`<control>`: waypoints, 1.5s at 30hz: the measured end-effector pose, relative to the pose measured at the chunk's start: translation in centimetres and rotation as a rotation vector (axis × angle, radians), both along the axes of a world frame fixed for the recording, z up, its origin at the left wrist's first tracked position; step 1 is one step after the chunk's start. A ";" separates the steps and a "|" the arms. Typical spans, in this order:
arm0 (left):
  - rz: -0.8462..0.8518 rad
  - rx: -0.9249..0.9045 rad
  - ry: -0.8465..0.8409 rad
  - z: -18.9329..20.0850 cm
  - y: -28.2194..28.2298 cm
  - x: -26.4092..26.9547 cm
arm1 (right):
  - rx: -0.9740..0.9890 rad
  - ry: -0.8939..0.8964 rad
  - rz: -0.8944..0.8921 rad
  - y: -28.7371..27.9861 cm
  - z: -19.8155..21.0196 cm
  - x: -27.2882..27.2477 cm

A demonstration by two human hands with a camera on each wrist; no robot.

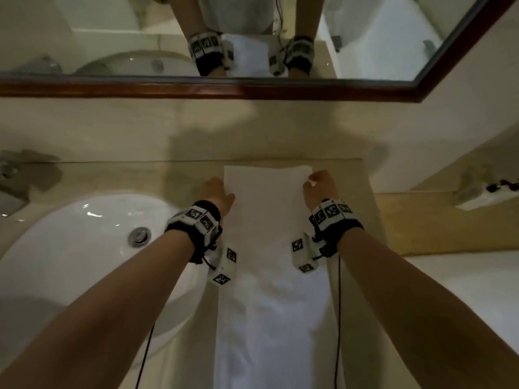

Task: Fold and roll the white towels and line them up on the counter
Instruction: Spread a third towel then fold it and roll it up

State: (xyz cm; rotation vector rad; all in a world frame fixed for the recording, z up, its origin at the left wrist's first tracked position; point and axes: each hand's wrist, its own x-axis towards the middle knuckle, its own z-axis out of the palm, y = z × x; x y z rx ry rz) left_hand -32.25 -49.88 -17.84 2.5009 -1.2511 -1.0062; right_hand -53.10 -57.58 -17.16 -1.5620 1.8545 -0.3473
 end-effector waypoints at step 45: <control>-0.226 -0.177 -0.222 -2.6 -5.1 2.1 | -0.092 0.418 0.458 -6.7 -2.1 1.3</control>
